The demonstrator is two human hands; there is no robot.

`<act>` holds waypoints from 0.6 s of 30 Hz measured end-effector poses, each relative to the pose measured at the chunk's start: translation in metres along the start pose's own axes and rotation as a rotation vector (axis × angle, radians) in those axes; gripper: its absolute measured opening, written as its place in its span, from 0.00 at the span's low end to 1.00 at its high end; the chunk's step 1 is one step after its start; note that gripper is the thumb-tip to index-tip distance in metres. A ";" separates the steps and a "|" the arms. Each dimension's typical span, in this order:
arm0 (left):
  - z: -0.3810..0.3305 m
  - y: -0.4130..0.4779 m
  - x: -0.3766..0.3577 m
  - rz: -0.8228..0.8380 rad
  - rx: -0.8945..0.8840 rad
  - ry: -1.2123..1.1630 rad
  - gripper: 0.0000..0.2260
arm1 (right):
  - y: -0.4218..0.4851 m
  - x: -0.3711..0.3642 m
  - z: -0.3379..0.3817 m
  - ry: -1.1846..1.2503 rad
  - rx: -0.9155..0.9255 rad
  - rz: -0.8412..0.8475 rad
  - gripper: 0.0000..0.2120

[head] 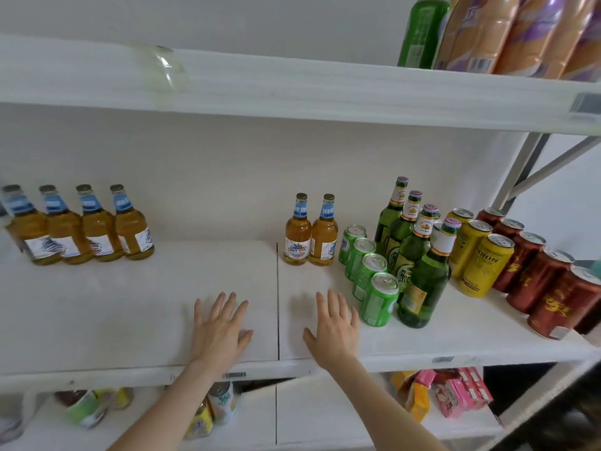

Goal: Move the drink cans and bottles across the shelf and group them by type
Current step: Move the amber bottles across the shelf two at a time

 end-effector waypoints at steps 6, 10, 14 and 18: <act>0.028 -0.049 0.014 0.041 0.023 0.028 0.29 | -0.038 0.008 0.034 -0.038 0.026 0.033 0.37; 0.055 -0.075 0.022 0.055 0.058 0.053 0.28 | -0.049 0.013 0.070 -0.047 0.072 0.038 0.36; 0.087 -0.088 0.027 0.061 0.097 0.078 0.28 | -0.049 0.017 0.110 -0.049 0.130 0.025 0.36; 0.125 -0.091 0.030 0.057 0.111 0.091 0.29 | -0.043 0.015 0.152 -0.037 0.144 0.042 0.36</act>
Point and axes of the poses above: each hand's wrist, its own y-axis towards the middle knuckle, its own x-axis out of the back of the hand, z = x × y, the point moved 6 cm from there along y, towards the middle knuckle, and after that the axes turned 14 degrees about x, right-handed, at the moved point
